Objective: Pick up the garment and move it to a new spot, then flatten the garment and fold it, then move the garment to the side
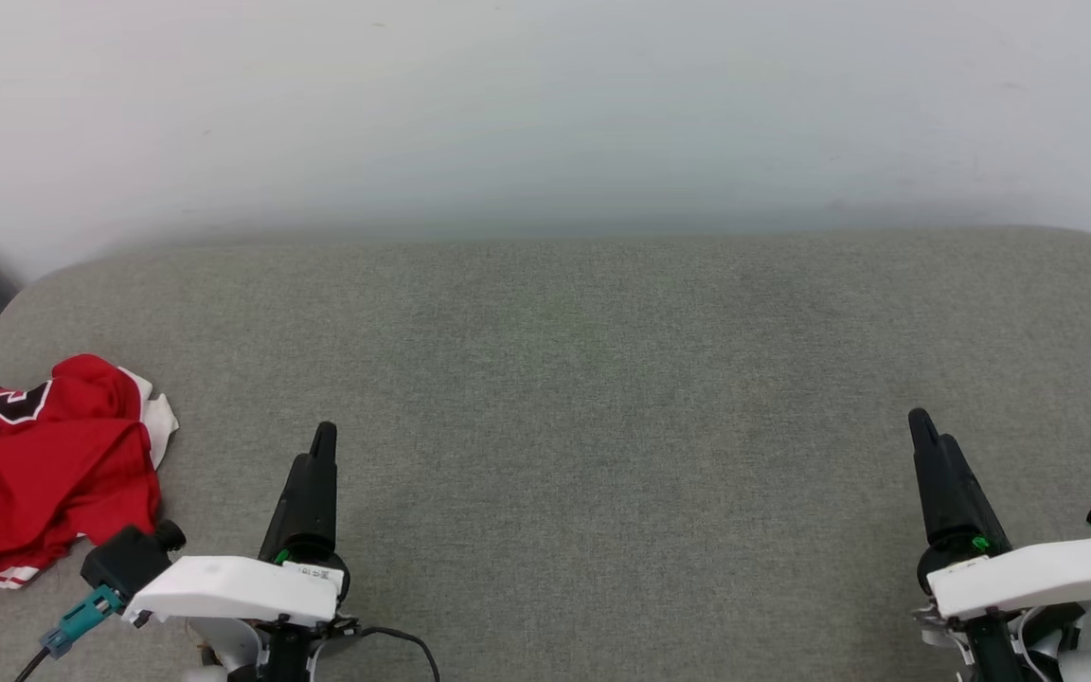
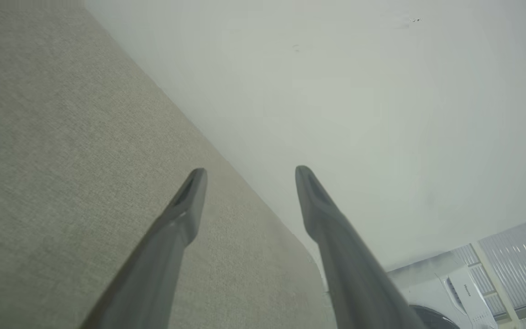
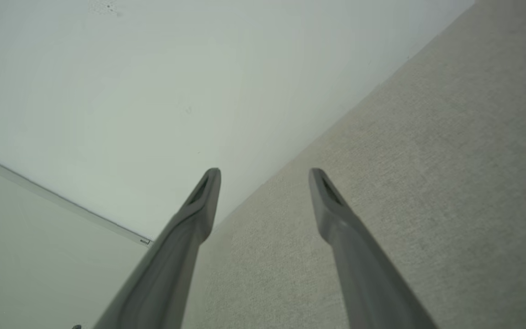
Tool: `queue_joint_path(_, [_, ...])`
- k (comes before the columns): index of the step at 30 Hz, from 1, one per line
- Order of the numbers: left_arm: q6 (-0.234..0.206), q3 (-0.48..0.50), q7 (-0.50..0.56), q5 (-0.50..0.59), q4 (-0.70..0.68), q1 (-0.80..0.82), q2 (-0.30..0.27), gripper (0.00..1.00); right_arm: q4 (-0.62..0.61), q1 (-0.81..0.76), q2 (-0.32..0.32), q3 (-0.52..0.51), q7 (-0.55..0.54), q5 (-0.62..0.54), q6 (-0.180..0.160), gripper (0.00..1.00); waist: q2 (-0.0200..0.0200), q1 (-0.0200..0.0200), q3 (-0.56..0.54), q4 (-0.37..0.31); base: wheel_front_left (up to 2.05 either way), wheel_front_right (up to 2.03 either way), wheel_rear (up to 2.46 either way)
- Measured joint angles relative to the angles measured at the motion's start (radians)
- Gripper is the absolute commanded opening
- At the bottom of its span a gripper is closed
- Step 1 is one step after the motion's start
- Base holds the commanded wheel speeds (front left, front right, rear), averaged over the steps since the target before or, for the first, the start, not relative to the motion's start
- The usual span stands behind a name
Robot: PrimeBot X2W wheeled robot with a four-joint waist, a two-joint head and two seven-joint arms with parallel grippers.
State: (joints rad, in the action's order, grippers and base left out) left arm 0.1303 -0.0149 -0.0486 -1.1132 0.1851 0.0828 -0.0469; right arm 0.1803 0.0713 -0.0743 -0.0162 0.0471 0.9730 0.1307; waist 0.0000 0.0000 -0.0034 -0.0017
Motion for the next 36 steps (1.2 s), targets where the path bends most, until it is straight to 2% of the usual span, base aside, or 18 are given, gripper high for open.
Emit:
queue_joint_path(16, [-0.036,-0.042,-0.051,0.390,-0.028,0.000,-0.001,1.00,-0.014,0.000,0.007,-0.002,0.022,-0.328,0.000,1.00,0.0001,0.0000,-0.002,0.001,0.00,0.00,0.00])
queue_joint_path(26, [-0.071,-0.065,-0.079,0.551,-0.028,0.000,-0.015,1.00,-0.021,-0.004,0.010,0.001,0.025,-0.475,0.000,1.00,0.0000,0.0000,-0.003,0.002,0.00,0.00,0.00])
queue_joint_path(36, [-0.097,-0.089,-0.106,0.667,-0.014,0.006,-0.032,1.00,-0.030,-0.009,0.015,-0.002,0.034,-0.596,0.000,1.00,0.0000,0.0000,-0.005,0.003,0.00,0.00,0.00])
